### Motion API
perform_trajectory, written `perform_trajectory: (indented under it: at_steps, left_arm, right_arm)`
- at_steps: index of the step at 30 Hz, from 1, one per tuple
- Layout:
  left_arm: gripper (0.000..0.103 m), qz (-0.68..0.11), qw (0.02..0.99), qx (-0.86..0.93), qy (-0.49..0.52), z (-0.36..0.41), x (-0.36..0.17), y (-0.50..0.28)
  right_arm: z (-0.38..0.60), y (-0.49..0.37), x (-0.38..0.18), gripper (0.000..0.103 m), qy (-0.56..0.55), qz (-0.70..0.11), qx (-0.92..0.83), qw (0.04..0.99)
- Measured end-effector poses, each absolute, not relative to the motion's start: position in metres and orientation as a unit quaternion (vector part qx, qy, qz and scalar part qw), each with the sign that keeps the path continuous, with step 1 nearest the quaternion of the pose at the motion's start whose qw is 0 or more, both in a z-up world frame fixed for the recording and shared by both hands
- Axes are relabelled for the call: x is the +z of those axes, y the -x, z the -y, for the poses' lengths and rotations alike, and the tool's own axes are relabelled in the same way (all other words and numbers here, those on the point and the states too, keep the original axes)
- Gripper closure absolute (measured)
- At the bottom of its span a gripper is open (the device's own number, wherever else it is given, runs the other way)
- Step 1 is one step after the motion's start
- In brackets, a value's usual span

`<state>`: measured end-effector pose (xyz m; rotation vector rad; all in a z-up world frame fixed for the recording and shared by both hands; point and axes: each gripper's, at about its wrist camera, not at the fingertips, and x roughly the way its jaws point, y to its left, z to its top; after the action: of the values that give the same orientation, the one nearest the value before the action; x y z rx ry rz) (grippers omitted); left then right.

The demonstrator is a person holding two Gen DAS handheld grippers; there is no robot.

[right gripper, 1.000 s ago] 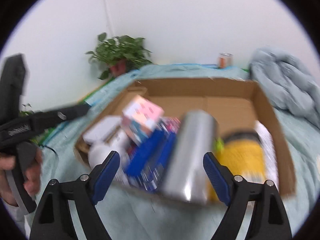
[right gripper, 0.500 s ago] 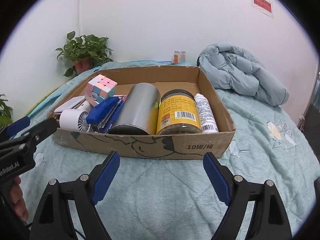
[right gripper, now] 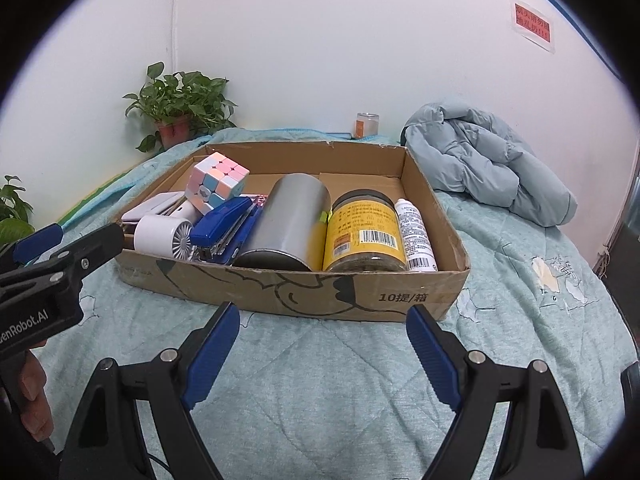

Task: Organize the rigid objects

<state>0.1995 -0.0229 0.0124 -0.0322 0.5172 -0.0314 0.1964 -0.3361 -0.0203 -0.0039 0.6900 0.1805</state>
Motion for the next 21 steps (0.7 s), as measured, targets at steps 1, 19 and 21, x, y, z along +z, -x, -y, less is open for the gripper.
perform_trajectory:
  at_steps: [1, 19, 21]
  left_arm:
    - [0.0, -0.255, 0.967, -0.018, 0.014, 0.0236, 0.0117, -0.199]
    - [0.0, -0.271, 0.962, -0.02, 0.015, 0.0237, 0.0149, -0.1984]
    - [0.0, -0.274, 0.962, -0.019, 0.015, 0.0238, 0.013, -0.1982]
  right_arm:
    - [0.3357, -0.1964, -0.0198, 0.017, 0.002, -0.338, 0.089, 0.937]
    - [0.3318, -0.1929, -0.0157, 0.017, 0.017, -0.334, 0.089, 0.938]
    - [0.333, -0.1937, -0.0171, 0.017, 0.014, -0.338, 0.088, 0.937]
